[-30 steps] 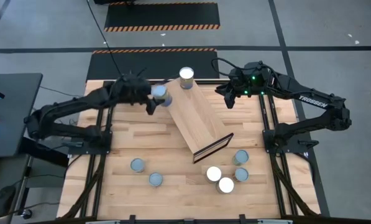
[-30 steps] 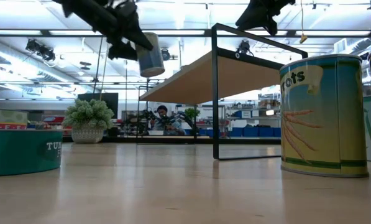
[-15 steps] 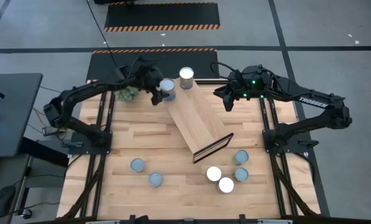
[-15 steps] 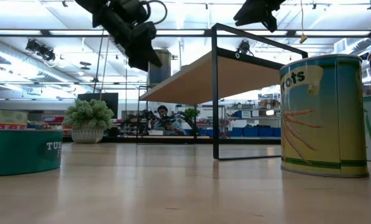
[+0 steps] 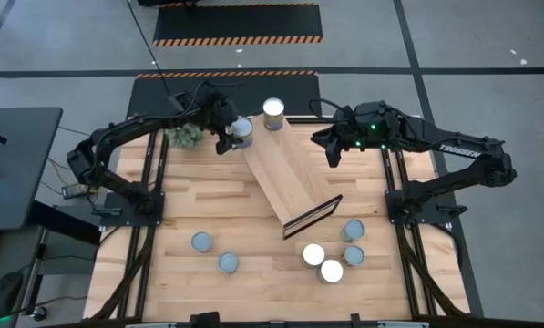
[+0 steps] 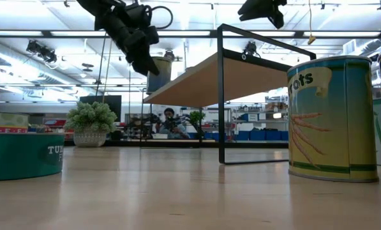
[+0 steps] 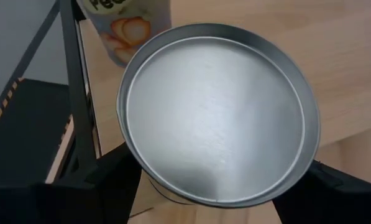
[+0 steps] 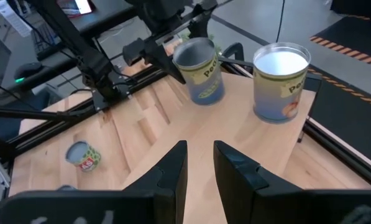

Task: Pick and place cans onto a shelf
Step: Put the canned peas on the shelf

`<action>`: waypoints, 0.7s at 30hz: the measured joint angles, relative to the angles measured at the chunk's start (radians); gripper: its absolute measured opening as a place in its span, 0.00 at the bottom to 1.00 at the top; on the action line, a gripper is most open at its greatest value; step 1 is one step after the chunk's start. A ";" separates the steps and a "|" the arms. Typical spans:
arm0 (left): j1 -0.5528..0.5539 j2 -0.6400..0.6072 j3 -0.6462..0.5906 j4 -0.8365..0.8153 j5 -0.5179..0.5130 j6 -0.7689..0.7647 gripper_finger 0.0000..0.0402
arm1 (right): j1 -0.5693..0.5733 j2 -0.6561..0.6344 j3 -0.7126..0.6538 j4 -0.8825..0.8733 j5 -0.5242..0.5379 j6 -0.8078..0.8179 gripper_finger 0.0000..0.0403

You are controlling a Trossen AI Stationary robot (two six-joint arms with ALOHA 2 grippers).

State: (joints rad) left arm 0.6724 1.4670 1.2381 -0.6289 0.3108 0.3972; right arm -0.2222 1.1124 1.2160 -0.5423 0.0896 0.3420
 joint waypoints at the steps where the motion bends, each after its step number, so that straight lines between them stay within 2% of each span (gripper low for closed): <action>1: 0.000 0.000 0.000 0.000 0.000 0.008 0.75 | 0.003 0.000 0.000 0.005 0.000 0.000 0.21; 6: 0.000 -0.001 0.001 0.002 -0.047 0.010 0.75 | 0.008 0.000 0.000 0.018 0.000 0.002 0.21; 10: 0.000 -0.002 0.001 0.002 -0.056 0.010 0.78 | 0.008 0.000 0.000 0.018 0.000 0.004 0.21; 21: -0.001 -0.002 0.001 0.002 -0.087 0.026 0.79 | 0.008 0.000 0.000 0.018 -0.001 0.007 0.21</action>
State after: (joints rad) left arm 0.6713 1.4647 1.2392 -0.6270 0.2237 0.4236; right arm -0.2146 1.1122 1.2160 -0.5243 0.0891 0.3492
